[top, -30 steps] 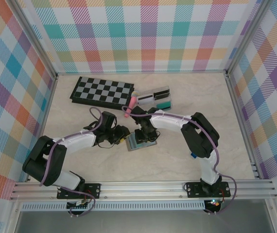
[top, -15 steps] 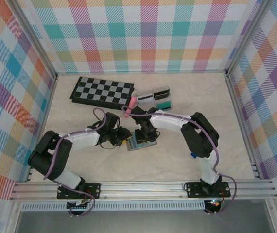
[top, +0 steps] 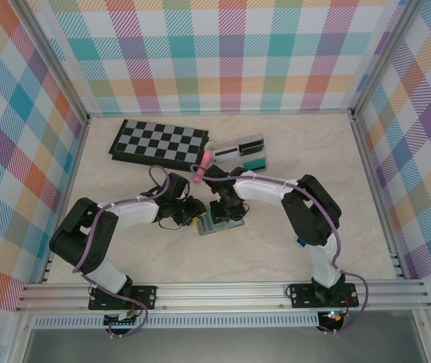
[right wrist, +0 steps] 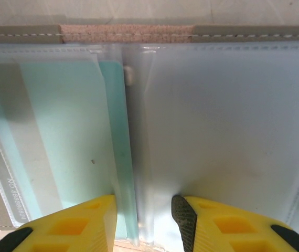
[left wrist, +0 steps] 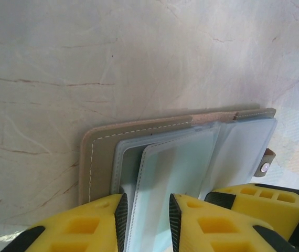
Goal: Take the credit cards out of the card holder
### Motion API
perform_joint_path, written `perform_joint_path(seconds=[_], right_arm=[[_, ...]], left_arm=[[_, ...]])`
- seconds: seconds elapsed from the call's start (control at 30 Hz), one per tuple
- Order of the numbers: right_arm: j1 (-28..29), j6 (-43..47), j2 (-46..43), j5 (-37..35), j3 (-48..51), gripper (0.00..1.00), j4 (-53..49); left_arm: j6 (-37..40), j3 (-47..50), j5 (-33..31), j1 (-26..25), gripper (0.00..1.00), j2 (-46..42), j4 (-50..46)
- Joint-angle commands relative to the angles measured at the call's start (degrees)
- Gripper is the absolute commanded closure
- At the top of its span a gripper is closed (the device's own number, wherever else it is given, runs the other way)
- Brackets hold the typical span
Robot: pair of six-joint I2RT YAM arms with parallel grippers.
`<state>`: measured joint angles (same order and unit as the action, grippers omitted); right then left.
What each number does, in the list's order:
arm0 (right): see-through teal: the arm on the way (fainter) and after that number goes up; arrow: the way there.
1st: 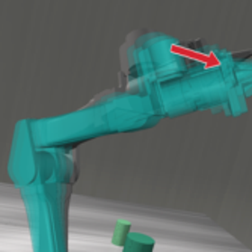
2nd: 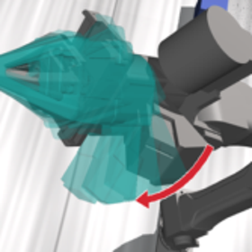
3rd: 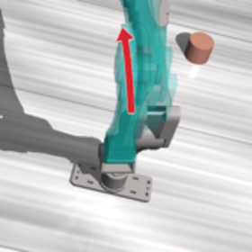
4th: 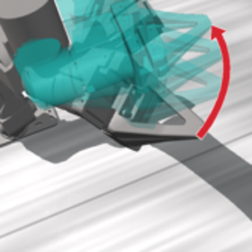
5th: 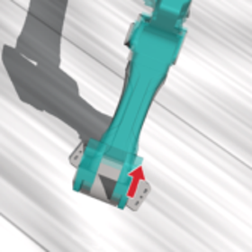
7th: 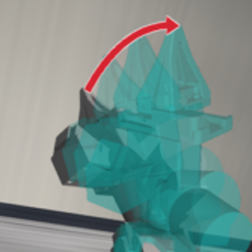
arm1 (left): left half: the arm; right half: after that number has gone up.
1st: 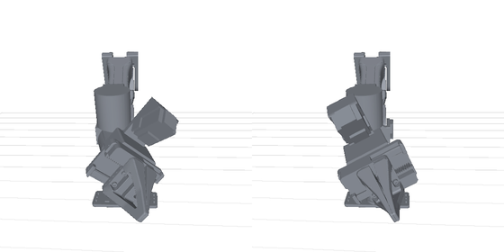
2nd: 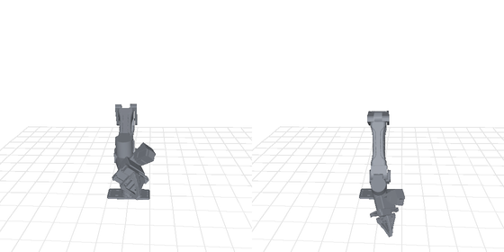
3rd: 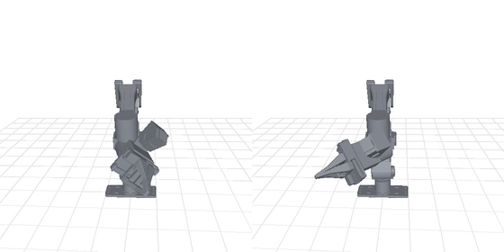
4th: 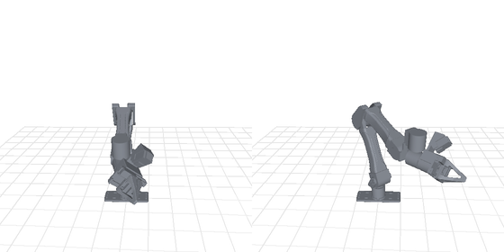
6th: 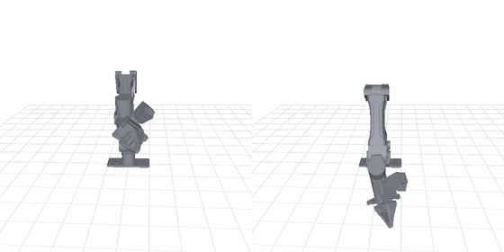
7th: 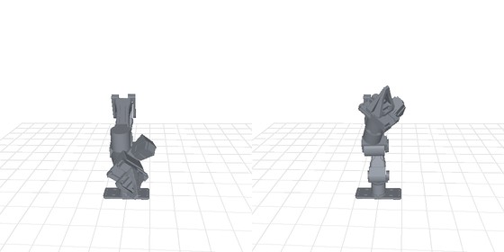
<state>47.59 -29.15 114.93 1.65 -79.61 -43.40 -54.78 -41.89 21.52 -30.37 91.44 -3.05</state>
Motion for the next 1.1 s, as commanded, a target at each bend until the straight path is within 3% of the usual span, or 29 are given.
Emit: perform_joint_path(seconds=[0.0, 0.53, 1.07], right_arm=[[-0.9, -0.73, 5.26, -1.58, 4.02, 0.61, 0.64], [-1.89, 0.76, 2.58, 4.91, 6.58, 0.61, 5.36], [-3.11, 0.76, -0.48, 8.18, 8.16, 0.6, 8.4]], left_arm=[[1.73, -1.04, -1.83, -0.57, 0.7, 0.77, -2.99], [3.88, -0.76, 1.97, -0.57, 0.69, 4.19, 0.98], [5.83, 1.35, 3.38, -0.24, 0.72, 0.44, 4.88]])
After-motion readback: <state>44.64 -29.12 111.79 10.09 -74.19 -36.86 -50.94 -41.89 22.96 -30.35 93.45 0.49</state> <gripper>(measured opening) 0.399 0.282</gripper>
